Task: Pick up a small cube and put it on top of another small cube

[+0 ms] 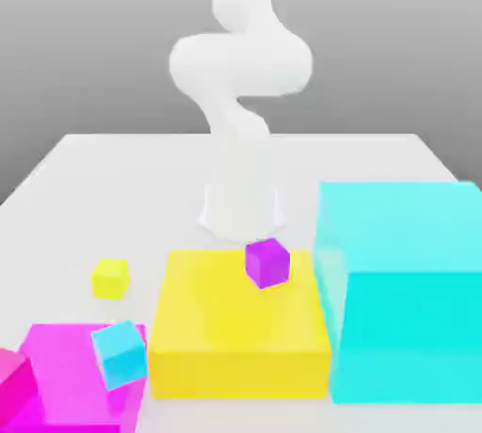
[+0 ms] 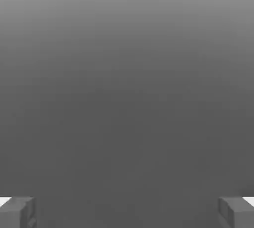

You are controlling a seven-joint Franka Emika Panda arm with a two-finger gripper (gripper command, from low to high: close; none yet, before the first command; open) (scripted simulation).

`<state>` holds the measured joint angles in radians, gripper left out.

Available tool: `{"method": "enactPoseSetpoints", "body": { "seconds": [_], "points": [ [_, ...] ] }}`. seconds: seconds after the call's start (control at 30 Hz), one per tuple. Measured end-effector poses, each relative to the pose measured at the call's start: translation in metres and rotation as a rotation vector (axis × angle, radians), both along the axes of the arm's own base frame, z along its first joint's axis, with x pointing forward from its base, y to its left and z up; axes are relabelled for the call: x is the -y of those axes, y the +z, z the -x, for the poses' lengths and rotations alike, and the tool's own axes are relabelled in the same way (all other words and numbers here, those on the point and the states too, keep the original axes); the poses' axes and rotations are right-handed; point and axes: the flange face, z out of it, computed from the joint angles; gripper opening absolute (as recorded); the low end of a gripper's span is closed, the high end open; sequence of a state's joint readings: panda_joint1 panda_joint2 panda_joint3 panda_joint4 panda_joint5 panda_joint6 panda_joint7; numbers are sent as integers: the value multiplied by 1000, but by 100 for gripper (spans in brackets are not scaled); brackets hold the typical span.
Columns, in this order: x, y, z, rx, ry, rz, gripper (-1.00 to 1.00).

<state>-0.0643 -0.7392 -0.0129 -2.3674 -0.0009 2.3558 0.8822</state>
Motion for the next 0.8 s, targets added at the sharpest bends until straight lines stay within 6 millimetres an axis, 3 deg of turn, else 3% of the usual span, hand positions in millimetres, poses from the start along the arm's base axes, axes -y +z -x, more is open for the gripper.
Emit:
{"method": "enactPoseSetpoints", "body": {
  "seconds": [0.13,0.3,0.43,0.53,0.6,0.67,0.8],
  "points": [
    [61,-99,-26,-125,-265,-126,0],
    [131,-224,-13,-264,-611,-276,0],
    [174,-326,31,-372,-918,-399,0],
    [193,-400,85,-453,-1177,-495,0],
    [195,-443,126,-504,-1352,-556,0],
    [194,-468,146,-529,-1437,-590,0],
    [196,-497,151,-534,-1461,-603,0]
  ]
}}
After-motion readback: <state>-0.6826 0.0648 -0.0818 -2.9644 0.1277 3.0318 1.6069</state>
